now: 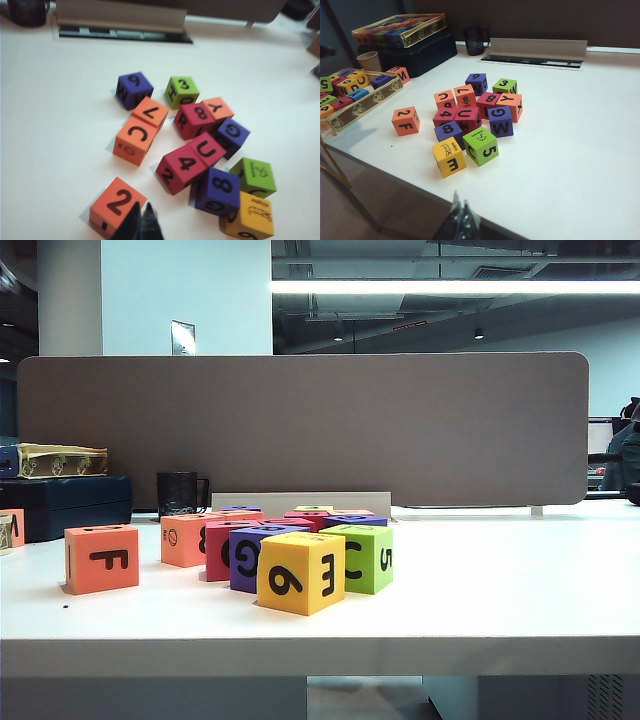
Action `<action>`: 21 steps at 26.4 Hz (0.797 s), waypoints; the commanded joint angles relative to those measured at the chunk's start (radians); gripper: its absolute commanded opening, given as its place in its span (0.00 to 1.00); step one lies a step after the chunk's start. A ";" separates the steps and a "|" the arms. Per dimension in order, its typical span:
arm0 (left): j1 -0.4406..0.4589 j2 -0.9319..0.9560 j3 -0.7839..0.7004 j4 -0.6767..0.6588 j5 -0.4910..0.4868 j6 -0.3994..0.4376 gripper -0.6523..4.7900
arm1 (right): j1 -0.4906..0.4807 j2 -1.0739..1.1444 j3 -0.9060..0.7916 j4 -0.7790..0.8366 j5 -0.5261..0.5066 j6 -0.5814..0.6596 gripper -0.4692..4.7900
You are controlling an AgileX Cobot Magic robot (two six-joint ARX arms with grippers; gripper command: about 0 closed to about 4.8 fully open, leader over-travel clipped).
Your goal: Select the appropriate blocks from the scattered letter blocks on the table and arrange them in a row to spell out "23".
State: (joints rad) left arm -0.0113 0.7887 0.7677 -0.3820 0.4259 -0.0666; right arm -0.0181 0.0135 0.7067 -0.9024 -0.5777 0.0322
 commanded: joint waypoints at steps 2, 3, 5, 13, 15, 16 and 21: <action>-0.002 0.142 0.104 -0.079 -0.003 0.079 0.11 | 0.001 -0.010 0.004 0.018 -0.002 0.000 0.09; -0.002 0.172 0.126 -0.097 -0.003 0.095 0.11 | 0.001 -0.010 0.004 0.019 -0.002 0.000 0.09; -0.002 0.229 0.168 -0.132 -0.007 0.124 0.11 | 0.001 -0.010 0.004 0.024 -0.002 0.000 0.09; -0.108 0.391 0.238 -0.163 -0.206 0.297 0.11 | 0.000 -0.009 0.004 0.024 -0.001 0.000 0.09; -0.166 0.433 0.255 -0.164 -0.290 0.351 0.11 | 0.000 -0.009 0.004 0.024 -0.001 0.000 0.09; -0.186 0.449 0.264 -0.166 -0.307 0.355 0.11 | 0.000 -0.009 0.004 0.024 -0.001 -0.001 0.09; -0.221 0.535 0.306 -0.161 -0.314 0.368 0.11 | 0.000 -0.009 0.004 0.023 -0.001 -0.007 0.09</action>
State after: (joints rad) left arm -0.2340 1.3064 1.0622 -0.5514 0.1188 0.2840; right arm -0.0181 0.0147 0.7067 -0.8951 -0.5774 0.0292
